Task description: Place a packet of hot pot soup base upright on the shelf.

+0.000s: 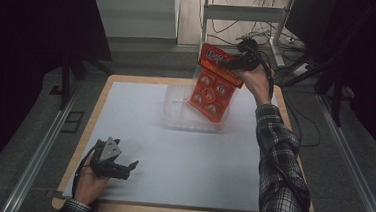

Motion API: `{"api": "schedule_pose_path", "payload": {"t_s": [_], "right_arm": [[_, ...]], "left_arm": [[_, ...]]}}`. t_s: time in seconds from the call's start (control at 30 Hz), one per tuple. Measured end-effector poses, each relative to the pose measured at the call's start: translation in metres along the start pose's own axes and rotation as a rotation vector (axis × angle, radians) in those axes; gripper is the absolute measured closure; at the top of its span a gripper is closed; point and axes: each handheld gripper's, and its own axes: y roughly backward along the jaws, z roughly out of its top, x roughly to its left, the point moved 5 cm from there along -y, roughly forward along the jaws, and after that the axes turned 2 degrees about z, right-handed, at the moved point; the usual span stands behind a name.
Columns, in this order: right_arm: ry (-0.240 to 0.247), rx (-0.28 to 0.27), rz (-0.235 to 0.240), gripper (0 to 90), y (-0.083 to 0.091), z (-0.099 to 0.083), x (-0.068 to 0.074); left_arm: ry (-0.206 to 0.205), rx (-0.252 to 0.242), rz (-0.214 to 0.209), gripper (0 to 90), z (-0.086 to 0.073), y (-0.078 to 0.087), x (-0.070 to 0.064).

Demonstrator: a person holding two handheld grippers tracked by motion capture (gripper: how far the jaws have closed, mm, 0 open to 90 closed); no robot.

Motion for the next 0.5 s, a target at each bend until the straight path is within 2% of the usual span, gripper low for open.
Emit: {"api": "schedule_pose_path", "payload": {"t_s": [0.5], "right_arm": [[0.021,-0.017,0.025,18.8,0.017,0.000,0.007]], "left_arm": [[0.010,0.007,-0.010,1.3,0.001,0.000,-0.002]]}}
